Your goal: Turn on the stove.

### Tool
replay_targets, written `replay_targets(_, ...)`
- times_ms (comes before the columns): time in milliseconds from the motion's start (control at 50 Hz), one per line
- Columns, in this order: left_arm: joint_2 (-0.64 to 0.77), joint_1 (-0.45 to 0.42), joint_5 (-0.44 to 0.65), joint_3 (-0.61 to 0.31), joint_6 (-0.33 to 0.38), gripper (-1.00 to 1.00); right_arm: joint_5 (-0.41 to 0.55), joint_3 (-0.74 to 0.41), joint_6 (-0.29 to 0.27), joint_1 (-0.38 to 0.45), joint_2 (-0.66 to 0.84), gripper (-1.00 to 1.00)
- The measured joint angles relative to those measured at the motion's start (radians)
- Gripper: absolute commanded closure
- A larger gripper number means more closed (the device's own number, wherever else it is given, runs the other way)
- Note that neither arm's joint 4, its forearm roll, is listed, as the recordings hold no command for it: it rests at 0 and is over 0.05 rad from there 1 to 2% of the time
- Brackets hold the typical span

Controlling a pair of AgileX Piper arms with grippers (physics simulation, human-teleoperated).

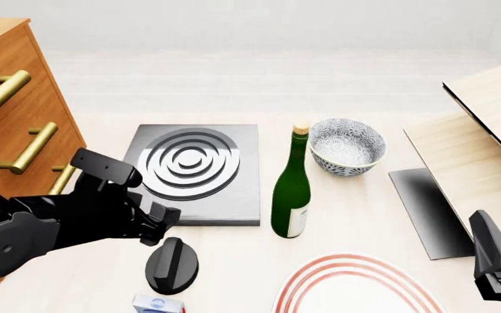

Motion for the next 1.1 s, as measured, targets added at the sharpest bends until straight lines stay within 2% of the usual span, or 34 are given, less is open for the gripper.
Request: replay_targets(1100, 0.147, -0.045, -0.206, 0.105, -0.122, -1.0, 0.036, -0.019, 0.0, 0.0, -0.017, -1.0)
